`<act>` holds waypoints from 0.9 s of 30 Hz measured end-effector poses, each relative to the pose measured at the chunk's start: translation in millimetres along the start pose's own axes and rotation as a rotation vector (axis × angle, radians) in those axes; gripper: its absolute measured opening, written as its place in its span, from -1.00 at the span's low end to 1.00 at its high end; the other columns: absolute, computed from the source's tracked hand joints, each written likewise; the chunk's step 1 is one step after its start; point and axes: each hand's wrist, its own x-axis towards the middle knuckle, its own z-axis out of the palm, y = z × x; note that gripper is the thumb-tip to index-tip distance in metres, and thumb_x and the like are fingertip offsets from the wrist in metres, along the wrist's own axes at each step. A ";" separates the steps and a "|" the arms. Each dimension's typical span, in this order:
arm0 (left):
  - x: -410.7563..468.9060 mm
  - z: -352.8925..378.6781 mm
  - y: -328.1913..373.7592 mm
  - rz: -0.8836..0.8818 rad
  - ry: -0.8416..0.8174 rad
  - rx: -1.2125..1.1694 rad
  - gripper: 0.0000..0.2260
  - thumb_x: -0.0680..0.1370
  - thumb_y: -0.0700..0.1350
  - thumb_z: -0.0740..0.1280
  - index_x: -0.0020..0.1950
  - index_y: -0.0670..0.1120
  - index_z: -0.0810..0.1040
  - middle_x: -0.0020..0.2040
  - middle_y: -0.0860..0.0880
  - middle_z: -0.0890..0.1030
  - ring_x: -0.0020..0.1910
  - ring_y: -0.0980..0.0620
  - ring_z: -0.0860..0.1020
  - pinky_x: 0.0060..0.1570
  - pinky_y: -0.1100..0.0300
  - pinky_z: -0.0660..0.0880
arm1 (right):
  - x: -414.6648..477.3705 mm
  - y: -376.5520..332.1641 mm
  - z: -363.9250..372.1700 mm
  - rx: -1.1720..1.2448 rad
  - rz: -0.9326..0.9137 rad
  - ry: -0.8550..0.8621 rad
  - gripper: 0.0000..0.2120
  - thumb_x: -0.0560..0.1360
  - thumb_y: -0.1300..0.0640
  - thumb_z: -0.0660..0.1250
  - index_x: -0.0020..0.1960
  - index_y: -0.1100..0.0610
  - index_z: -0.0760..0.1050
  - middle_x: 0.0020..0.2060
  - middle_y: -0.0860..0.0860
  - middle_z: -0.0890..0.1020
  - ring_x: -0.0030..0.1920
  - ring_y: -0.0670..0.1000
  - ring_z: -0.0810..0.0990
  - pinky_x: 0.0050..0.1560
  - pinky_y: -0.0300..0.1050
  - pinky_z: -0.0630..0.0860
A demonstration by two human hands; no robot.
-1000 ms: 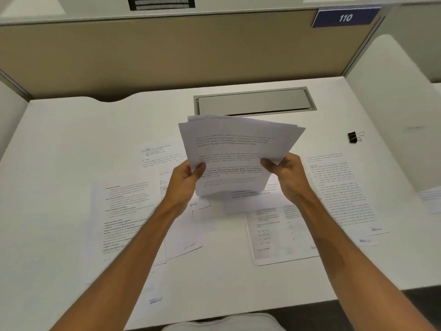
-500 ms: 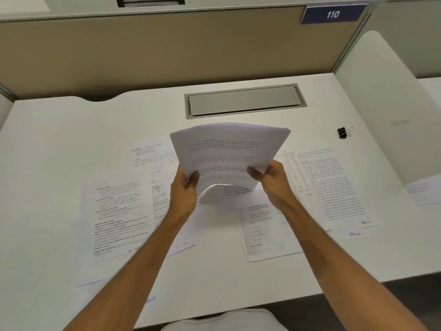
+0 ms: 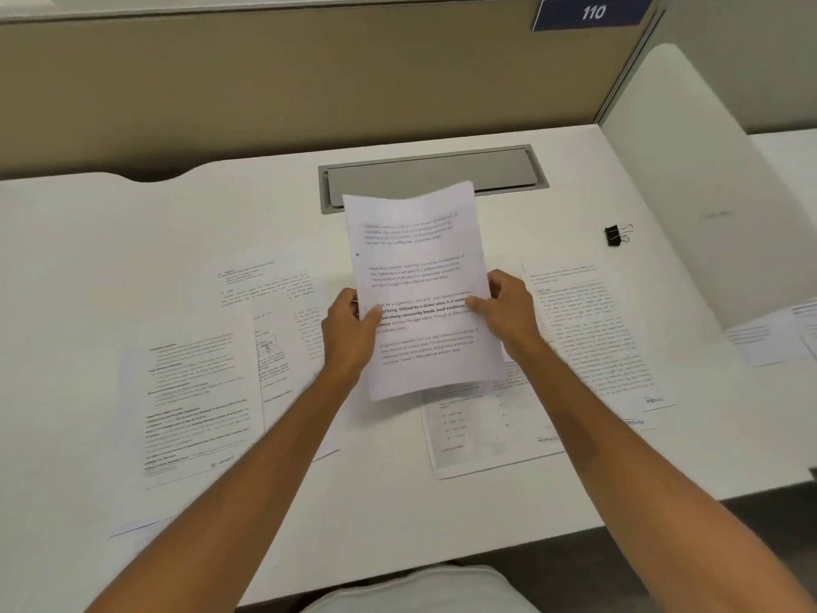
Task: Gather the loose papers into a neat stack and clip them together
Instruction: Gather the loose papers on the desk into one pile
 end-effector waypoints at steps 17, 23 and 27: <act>35.3 40.0 -9.8 -0.368 0.021 0.085 -0.69 0.46 -0.33 0.46 0.12 -0.12 0.48 0.18 -0.17 0.61 0.02 -0.16 0.64 -0.07 0.01 0.65 | 47.7 20.2 12.1 -0.393 0.249 -0.001 -0.69 0.47 0.20 0.41 0.16 0.11 0.40 0.26 0.17 0.50 0.12 0.15 0.54 0.00 -0.01 0.52; 28.6 39.7 -13.6 -0.447 -0.042 0.004 -0.61 0.50 -0.33 0.46 0.28 -0.13 0.49 0.17 -0.10 0.61 0.07 -0.15 0.64 0.07 -0.04 0.63 | 49.1 25.1 9.5 -0.246 0.334 -0.040 -0.62 0.43 0.18 0.49 0.20 0.16 0.47 0.07 0.07 0.60 0.10 0.15 0.60 -0.12 -0.11 0.46; 17.7 36.0 -16.7 -0.452 -0.140 -0.028 -0.73 0.53 -0.32 0.42 0.21 -0.12 0.59 0.15 -0.12 0.68 0.07 -0.17 0.67 0.16 -0.13 0.61 | 41.5 31.1 5.4 -0.209 0.293 -0.029 -0.67 0.42 0.25 0.44 -0.35 0.07 0.31 -0.35 -0.04 0.47 -0.23 0.07 0.49 -0.37 -0.23 0.28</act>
